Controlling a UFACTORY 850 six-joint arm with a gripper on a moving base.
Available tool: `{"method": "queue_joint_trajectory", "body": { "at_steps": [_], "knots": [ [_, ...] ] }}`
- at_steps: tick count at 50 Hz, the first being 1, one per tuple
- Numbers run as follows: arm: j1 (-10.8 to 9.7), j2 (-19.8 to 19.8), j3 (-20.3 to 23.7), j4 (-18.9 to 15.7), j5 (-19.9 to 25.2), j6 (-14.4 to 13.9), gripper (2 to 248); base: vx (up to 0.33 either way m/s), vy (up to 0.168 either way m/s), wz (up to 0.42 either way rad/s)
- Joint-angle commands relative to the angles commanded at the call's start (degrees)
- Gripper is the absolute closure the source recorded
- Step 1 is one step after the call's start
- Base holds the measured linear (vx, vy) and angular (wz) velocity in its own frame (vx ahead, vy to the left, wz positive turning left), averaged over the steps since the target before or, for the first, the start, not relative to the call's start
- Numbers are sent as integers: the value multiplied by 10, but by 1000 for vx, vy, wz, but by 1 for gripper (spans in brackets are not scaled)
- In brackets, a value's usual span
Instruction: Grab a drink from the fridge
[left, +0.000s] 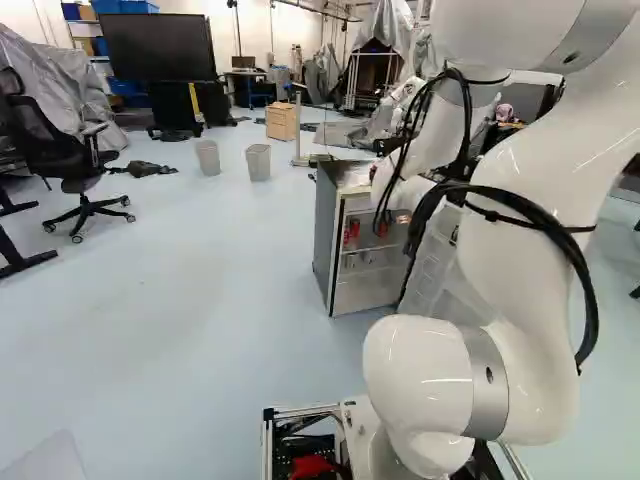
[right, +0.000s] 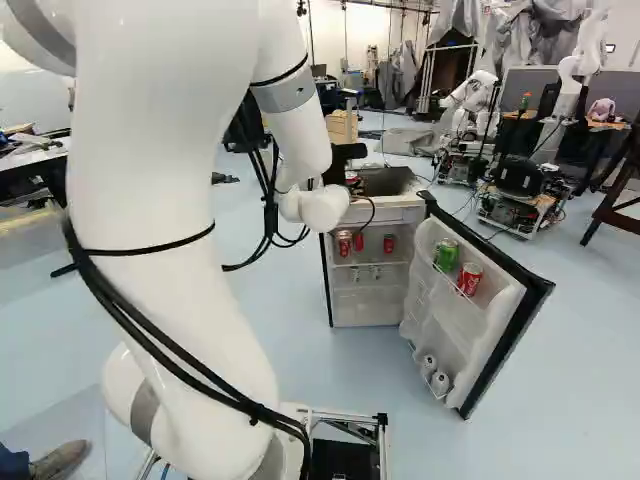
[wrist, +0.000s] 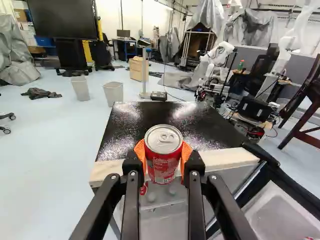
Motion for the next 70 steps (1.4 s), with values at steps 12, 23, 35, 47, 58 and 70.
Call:
{"method": "queue_joint_trajectory", "body": {
  "at_steps": [12, 23, 35, 47, 58, 70],
  "knots": [
    [7, -21, -25, 0, 0, 0, 160, 0, 0, 0],
    [12, -41, -49, 0, 0, 0, 160, 0, 0, 0],
    [17, -63, -76, 0, 0, 0, 160, 0, 0, 0],
    [22, -86, -103, 0, 0, 0, 160, 0, 0, 0],
    [25, -111, -123, 0, 0, 0, 160, 0, 0, 0],
    [26, -118, -127, 0, 0, 0, 160, 0, 0, 0]
  ]
}}
